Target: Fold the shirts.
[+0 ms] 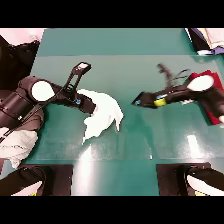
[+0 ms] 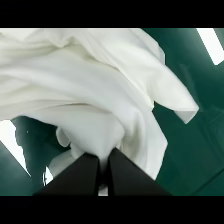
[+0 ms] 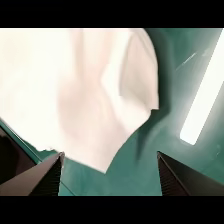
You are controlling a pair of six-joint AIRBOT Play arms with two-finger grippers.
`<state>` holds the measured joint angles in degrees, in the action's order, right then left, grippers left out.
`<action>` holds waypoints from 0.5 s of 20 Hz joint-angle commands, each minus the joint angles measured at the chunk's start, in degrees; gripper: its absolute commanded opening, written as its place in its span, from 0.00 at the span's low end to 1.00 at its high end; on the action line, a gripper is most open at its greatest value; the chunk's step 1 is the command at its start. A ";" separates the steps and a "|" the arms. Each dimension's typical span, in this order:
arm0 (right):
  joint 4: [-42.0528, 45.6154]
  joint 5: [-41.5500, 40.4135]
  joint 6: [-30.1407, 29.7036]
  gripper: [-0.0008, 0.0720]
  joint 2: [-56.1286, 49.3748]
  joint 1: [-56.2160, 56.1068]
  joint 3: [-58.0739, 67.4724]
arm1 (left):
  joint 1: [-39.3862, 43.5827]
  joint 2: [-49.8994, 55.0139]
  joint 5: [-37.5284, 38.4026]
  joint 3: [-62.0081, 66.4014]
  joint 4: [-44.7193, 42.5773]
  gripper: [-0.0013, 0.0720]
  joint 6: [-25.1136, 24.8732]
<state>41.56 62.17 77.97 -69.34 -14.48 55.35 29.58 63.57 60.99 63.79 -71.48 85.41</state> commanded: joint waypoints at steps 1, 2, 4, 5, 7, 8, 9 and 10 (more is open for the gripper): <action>-0.09 -10.01 -0.09 0.91 -8.04 -11.06 -0.74 | -0.04 -0.37 3.17 0.46 -0.55 0.06 0.20; -0.07 -10.12 -0.09 0.91 -9.86 -12.92 1.01 | -0.04 -0.37 3.58 0.42 -0.55 0.06 0.22; -0.04 -9.44 -0.07 0.91 -12.09 -15.30 4.52 | -0.04 -0.37 4.15 0.42 -0.55 0.06 0.20; 0.00 -9.22 -0.07 0.91 -12.52 -15.91 5.99 | -0.04 -0.37 4.26 0.42 -0.55 0.06 0.20; -0.04 -9.22 -0.02 0.91 -12.52 -16.31 8.13 | -0.04 -0.37 4.26 0.42 -0.55 0.06 0.17; -0.04 -9.09 0.00 0.91 -12.50 -16.31 8.83 | -0.04 -0.37 4.22 0.42 -0.55 0.06 0.17; -0.07 -8.98 0.04 0.91 -12.52 -16.31 9.20 | -0.04 -0.37 4.20 0.42 -0.55 0.06 0.17; -0.15 -9.53 0.09 0.91 -12.52 -16.46 9.25 | -0.04 -0.37 4.15 0.42 -0.55 0.06 0.17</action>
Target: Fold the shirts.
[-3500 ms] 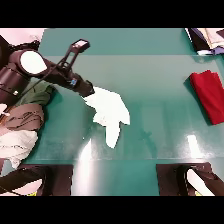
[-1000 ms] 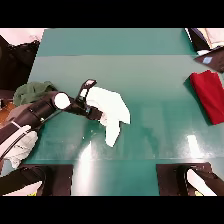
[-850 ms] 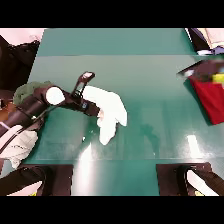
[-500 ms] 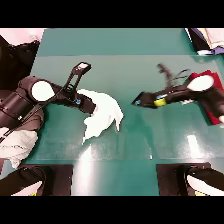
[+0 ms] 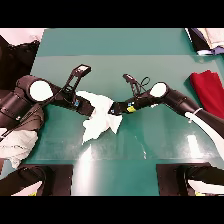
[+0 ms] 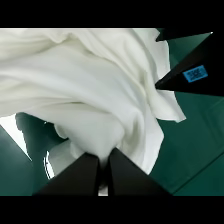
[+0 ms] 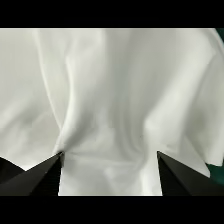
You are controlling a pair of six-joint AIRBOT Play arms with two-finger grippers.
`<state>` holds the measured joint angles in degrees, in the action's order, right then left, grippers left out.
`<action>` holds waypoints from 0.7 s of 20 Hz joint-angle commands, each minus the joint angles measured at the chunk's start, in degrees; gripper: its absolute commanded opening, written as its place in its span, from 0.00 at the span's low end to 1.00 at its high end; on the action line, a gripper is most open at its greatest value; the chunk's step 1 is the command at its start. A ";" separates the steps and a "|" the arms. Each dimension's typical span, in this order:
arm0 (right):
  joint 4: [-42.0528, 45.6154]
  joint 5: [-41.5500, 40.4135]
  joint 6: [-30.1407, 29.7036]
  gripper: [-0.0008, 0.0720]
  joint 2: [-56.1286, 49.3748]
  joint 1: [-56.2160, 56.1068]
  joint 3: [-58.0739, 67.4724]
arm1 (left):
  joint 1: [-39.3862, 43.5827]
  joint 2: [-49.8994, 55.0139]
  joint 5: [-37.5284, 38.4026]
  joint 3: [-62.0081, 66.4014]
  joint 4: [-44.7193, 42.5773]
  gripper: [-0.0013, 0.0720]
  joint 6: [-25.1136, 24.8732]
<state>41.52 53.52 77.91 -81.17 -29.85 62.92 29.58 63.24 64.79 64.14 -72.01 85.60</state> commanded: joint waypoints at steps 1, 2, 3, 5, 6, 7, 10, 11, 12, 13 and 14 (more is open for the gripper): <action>-0.04 -1.75 0.15 0.91 -0.81 -1.44 1.62 | -0.04 -0.04 0.35 0.07 -0.02 0.06 -0.02; -0.17 -2.80 0.15 0.91 -1.14 -1.99 1.62 | -0.04 -0.04 0.33 0.07 -0.02 0.06 -0.02; -0.48 -3.63 0.15 0.91 -1.64 -2.60 1.62 | -0.04 -0.04 0.33 0.07 -0.02 0.06 -0.02; -1.51 -4.15 0.15 0.89 -2.86 -3.56 1.62 | -0.04 -0.04 0.39 0.07 0.00 0.06 0.00; -1.40 -4.33 0.13 0.75 -3.45 -4.02 1.62 | -0.04 -0.04 0.42 0.07 0.00 0.06 0.00; -1.42 -4.42 0.09 0.50 -3.96 -3.98 1.62 | -0.04 -0.04 0.44 0.07 0.00 0.06 0.00; -0.85 -5.57 -0.44 0.04 -3.76 -3.43 1.62 | -0.04 -0.04 0.79 0.07 -0.02 0.06 -0.04; -0.83 -5.35 -0.42 0.04 -2.89 -2.64 1.62 | -0.04 -0.13 0.83 0.09 -0.13 0.06 -0.02; -0.83 -4.55 -0.42 0.04 -1.42 -1.55 1.62 | -0.04 -0.63 0.87 0.17 -1.01 0.06 0.02; -0.79 -3.19 -0.42 0.04 0.85 0.22 1.62 | -0.04 -1.40 1.51 1.14 -2.67 0.06 0.11; -0.81 -1.79 -0.42 0.04 3.52 2.43 1.64 | -0.11 -2.21 2.89 3.13 -4.92 0.06 0.11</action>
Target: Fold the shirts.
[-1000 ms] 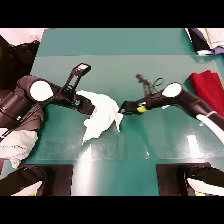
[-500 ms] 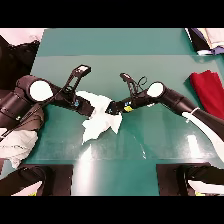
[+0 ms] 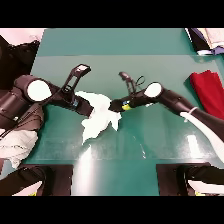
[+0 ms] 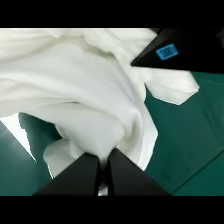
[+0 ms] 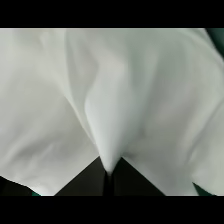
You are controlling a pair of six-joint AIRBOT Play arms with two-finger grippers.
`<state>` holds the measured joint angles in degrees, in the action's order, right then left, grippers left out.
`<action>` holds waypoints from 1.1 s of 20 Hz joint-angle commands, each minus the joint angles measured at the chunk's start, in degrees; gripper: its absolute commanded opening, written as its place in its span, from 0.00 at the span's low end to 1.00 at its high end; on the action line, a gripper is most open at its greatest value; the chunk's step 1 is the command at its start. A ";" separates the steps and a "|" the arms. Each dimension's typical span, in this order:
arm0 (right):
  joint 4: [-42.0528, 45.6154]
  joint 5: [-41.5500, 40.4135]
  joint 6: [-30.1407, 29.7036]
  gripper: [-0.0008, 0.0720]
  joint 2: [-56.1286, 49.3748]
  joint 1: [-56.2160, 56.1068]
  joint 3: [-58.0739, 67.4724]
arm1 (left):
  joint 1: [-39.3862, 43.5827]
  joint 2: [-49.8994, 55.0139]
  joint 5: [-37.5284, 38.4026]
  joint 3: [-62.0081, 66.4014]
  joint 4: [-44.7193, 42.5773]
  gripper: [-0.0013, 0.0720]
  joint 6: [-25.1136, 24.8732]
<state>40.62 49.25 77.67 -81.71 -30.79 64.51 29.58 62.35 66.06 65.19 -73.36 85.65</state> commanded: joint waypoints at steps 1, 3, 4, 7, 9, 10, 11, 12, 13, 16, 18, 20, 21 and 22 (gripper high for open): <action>0.11 3.85 -0.15 0.04 7.21 5.97 0.04 | -0.11 -2.16 3.58 5.05 -7.06 0.06 0.07; 0.09 6.34 -0.15 0.04 14.95 12.74 0.04 | -0.11 -4.22 7.85 12.00 -14.19 0.06 0.13; 0.07 7.10 -0.13 0.04 18.58 16.26 0.04 | -0.11 -5.11 9.49 15.47 -17.16 0.06 0.09; 0.02 9.46 0.85 0.04 29.00 27.30 0.04 | -0.11 -8.09 11.08 24.33 -22.05 0.06 0.00; 0.00 11.82 1.40 0.04 34.45 34.10 0.04 | -0.11 -9.73 11.28 28.26 -23.21 0.06 -0.11; -0.09 13.46 1.62 0.04 36.70 37.29 0.09 | -0.11 -10.40 11.58 29.75 -23.87 0.06 -0.11; -0.09 15.19 1.97 0.04 39.08 40.70 0.09 | -0.11 -10.97 12.15 30.97 -24.55 0.06 -0.11; -0.04 16.63 1.99 0.04 41.44 44.09 0.09 | -0.11 -10.99 13.57 32.41 -25.35 0.06 -0.11; -0.11 17.55 2.01 0.04 43.50 47.28 0.09 | -0.11 -10.99 14.97 33.33 -25.55 0.06 -0.11; -0.50 20.26 1.99 0.04 49.35 56.22 0.24 | -0.09 -10.99 16.24 33.86 -24.85 0.06 -0.07; -0.48 22.03 1.99 0.04 51.80 59.60 1.01 | -0.11 -10.99 16.06 33.86 -22.23 0.06 0.02; -0.39 23.06 1.99 0.04 52.63 60.74 2.99 | -0.09 -10.99 16.04 33.83 -19.15 0.06 -0.11; -0.37 23.08 1.99 0.04 52.61 60.76 3.98 | -0.11 -10.97 16.06 33.79 -18.49 0.06 -0.11; 0.02 23.12 1.99 0.04 52.52 60.76 4.96 | -0.11 -10.97 16.28 33.64 -18.45 0.06 -0.13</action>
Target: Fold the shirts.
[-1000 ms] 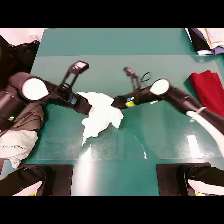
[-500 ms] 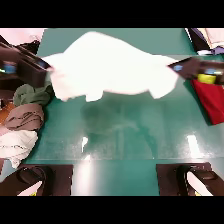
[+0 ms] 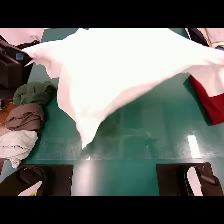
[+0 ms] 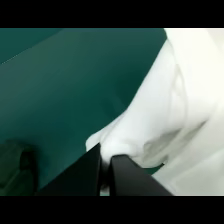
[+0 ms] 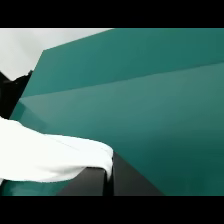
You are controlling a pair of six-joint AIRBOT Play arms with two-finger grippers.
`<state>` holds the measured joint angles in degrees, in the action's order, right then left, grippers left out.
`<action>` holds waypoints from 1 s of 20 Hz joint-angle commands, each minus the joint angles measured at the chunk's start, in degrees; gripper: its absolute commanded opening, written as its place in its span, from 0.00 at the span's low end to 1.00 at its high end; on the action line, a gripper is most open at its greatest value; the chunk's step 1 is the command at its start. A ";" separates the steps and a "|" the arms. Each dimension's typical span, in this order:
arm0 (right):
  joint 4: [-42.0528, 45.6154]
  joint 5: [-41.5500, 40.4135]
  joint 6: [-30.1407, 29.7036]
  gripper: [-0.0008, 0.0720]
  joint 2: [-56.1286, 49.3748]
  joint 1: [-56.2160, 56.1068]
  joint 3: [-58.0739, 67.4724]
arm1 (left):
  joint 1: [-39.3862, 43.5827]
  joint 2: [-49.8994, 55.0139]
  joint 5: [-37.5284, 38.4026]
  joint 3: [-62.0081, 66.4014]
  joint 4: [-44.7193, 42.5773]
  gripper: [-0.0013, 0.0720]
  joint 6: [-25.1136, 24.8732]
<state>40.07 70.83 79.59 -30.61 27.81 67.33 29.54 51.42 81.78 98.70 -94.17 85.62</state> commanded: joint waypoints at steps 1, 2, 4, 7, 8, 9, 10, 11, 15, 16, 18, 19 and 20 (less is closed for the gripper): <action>0.61 1.92 0.07 0.04 0.98 2.19 3.08 | -0.07 -0.04 0.83 -0.20 2.21 0.06 -0.13; 0.61 2.62 0.07 0.04 0.35 2.19 4.11 | -0.07 0.02 1.18 -0.68 2.19 0.06 -0.17; 0.55 4.90 0.09 0.04 -1.46 2.16 6.03 | -0.07 0.24 1.20 -2.84 2.01 0.06 -0.50; 0.46 6.43 1.01 0.04 -4.15 2.01 5.46 | -0.07 0.66 -2.51 -9.94 2.03 0.06 -0.50; 0.46 6.34 1.03 0.04 -5.03 1.27 4.20 | -0.07 0.66 -5.73 -13.70 2.03 0.06 -0.48; 0.50 6.23 1.07 0.04 -5.99 -0.07 2.82 | -0.07 0.74 -8.94 -17.35 2.03 0.06 -0.48; 0.48 6.01 1.07 0.04 -7.17 -2.05 1.16 | -0.07 1.27 -12.26 -20.96 1.57 0.06 -0.48; 0.50 5.33 1.07 0.04 -8.31 -4.39 -0.66 | -0.07 2.56 -14.69 -23.37 0.66 0.06 -0.44; 8.50 -4.17 1.88 0.04 -13.68 -17.62 -7.78 | -3.04 14.78 -22.88 -24.90 0.04 0.06 -0.31; 10.97 -5.97 3.08 0.04 -15.50 -20.74 -8.70 | -5.42 18.34 -25.81 -24.90 1.84 0.06 0.28; 12.48 -6.69 4.13 0.04 -18.97 -25.51 -9.29 | -11.41 24.35 -28.87 -24.63 9.27 0.06 2.56; 12.48 -6.78 4.13 0.04 -20.55 -27.28 -9.22 | -14.47 26.97 -28.65 -24.00 13.90 0.06 2.49; 12.48 -7.30 4.13 0.04 -21.88 -28.83 -9.20 | -16.90 28.63 -28.06 -23.50 17.51 0.06 2.49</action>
<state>50.06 66.13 82.83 -48.40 4.93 59.27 19.07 73.36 56.90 74.81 -86.96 86.96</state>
